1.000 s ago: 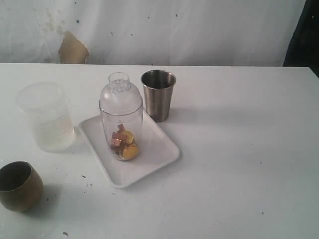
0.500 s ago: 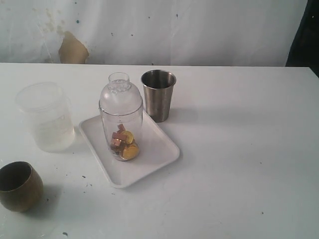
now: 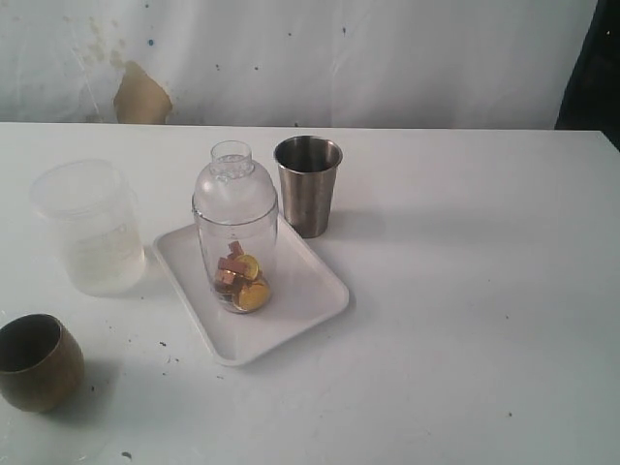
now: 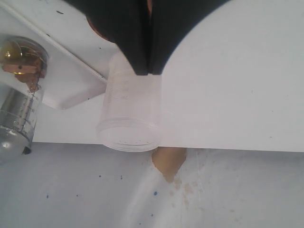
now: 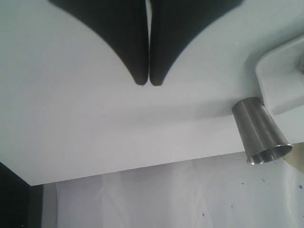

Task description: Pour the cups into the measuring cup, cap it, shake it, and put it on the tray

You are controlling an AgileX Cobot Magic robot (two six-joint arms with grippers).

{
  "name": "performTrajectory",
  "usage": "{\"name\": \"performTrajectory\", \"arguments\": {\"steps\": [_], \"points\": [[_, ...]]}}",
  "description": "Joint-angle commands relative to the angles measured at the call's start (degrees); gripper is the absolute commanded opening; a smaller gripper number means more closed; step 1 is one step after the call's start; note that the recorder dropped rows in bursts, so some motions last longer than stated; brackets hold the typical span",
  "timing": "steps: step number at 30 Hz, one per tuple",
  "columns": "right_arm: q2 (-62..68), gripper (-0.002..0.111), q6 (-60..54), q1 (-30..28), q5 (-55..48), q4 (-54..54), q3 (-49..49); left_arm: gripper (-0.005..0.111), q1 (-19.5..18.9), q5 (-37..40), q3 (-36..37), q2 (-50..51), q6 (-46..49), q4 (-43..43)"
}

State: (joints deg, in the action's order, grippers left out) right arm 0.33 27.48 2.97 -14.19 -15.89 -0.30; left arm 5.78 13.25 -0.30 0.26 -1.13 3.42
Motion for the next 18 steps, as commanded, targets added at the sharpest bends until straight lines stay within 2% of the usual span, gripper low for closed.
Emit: {"name": "performTrajectory", "arguments": {"steps": [1, 5, 18], "points": [[-0.33, 0.000, -5.26, -0.24, -0.01, -2.36, 0.30, 0.000, 0.20, 0.06, 0.30, -0.26, -0.04, -0.03], [-0.33, 0.000, -10.65, -1.25, -0.01, -2.12, 0.30, 0.000, 0.20, 0.06, 0.30, -0.26, -0.04, -0.03], [-0.33, 0.000, -10.81, -3.14, -1.58, -1.74, 0.30, 0.000, 0.20, 0.06, 0.30, -0.26, -0.04, -0.03]]}}
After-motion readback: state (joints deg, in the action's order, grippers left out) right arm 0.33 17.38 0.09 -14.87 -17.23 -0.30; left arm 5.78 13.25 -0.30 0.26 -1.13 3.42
